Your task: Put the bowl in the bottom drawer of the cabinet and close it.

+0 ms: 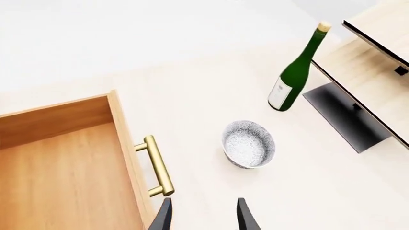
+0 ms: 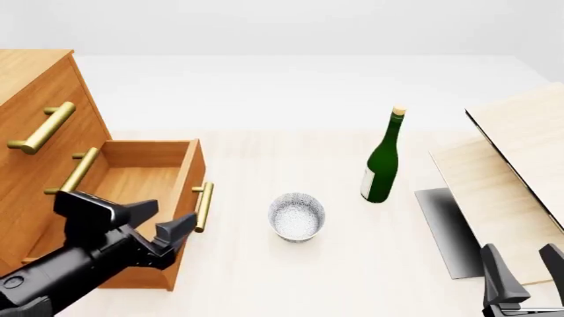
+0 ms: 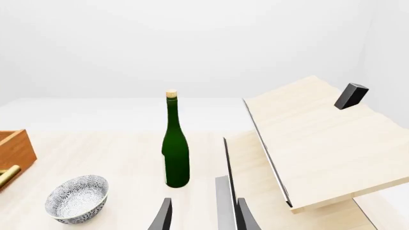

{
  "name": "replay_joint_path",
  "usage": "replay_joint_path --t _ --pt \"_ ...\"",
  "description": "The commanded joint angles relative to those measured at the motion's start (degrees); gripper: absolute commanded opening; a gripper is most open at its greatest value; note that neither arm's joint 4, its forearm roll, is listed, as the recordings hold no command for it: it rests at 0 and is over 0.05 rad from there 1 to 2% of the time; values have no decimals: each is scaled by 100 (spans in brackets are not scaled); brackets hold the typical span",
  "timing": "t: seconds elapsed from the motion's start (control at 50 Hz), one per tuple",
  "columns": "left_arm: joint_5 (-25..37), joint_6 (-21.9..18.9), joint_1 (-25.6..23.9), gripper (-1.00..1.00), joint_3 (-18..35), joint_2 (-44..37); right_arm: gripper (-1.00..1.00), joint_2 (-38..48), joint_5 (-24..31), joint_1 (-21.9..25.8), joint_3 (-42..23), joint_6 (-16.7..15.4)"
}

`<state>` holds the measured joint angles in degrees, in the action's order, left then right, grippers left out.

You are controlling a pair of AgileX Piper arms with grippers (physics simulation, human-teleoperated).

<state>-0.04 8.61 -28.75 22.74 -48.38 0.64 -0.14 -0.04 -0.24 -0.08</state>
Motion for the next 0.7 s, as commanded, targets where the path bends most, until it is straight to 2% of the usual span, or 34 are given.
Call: replay_joint_path --t 0.02,0.7 --pt "-165 214 -168 100 120 -256 100 -1 0 0 0 0" --pt "-464 357 -334 100 765 -1214 100 -1 0 -1 0 4"
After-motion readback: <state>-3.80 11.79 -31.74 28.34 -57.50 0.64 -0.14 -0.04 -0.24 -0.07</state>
